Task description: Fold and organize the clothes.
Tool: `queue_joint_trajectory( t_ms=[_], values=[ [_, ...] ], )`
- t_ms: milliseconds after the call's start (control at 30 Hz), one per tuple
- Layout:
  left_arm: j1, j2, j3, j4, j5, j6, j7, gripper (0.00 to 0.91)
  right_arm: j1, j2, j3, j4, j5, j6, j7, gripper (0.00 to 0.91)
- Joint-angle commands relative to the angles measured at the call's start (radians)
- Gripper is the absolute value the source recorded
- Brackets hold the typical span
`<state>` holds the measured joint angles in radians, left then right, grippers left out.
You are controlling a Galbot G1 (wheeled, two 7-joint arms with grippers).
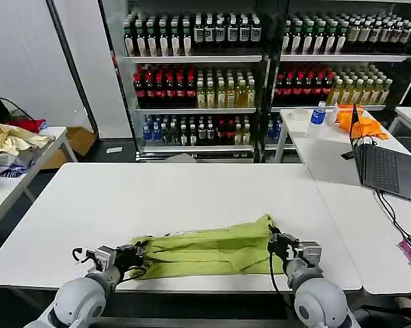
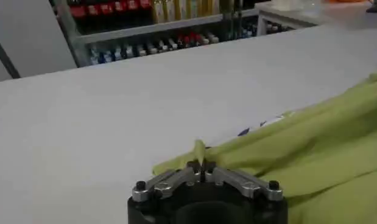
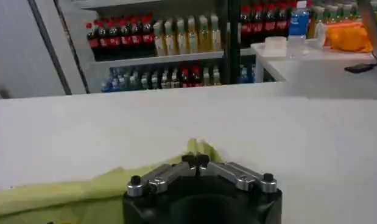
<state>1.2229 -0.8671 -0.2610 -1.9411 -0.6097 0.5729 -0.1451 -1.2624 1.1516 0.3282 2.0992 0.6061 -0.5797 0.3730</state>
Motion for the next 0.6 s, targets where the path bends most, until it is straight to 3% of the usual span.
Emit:
queue_joint_trajectory(
  t_ms=[33, 167, 200, 233, 267, 300, 333, 367, 600],
  values=[
    [0.032, -0.003, -0.002, 0.003, 0.030, 0.000, 0.002, 0.020, -0.071, 0.009, 0.014, 0.025, -0.019, 0.001, 0.003, 0.000],
    [0.020, -0.016, 0.001, 0.020, 0.035, -0.006, -0.006, 0.020, -0.047, 0.012, 0.006, -0.001, -0.022, 0.001, 0.008, 0.000],
    [0.011, -0.021, 0.005, 0.029, 0.051, -0.007, -0.009, 0.071, -0.037, 0.013, -0.001, -0.011, -0.026, 0.001, 0.010, 0.000],
    [0.008, -0.023, 0.007, 0.033, 0.055, -0.010, -0.011, 0.574, -0.031, 0.014, -0.004, -0.016, -0.030, 0.000, 0.012, 0.000],
    [0.003, -0.025, 0.009, 0.037, 0.056, -0.015, -0.013, 0.867, -0.025, 0.016, -0.008, -0.023, -0.033, 0.000, 0.018, 0.000],
    [-0.004, -0.028, 0.010, 0.041, 0.055, -0.022, -0.017, 0.907, -0.018, 0.019, -0.012, -0.028, -0.042, 0.000, 0.019, 0.071],
    [-0.008, -0.030, 0.011, 0.042, 0.057, -0.027, -0.019, 0.907, -0.015, 0.020, -0.013, -0.030, -0.046, 0.000, 0.019, 0.655],
    [-0.009, -0.031, 0.011, 0.041, 0.059, -0.029, -0.019, 0.907, -0.012, 0.022, -0.016, -0.033, -0.052, 0.000, 0.017, 0.907],
    [0.011, -0.040, 0.004, -0.008, 0.103, -0.080, -0.043, 0.907, -0.009, 0.029, -0.025, -0.030, -0.101, 0.002, 0.015, 0.907]
  ],
)
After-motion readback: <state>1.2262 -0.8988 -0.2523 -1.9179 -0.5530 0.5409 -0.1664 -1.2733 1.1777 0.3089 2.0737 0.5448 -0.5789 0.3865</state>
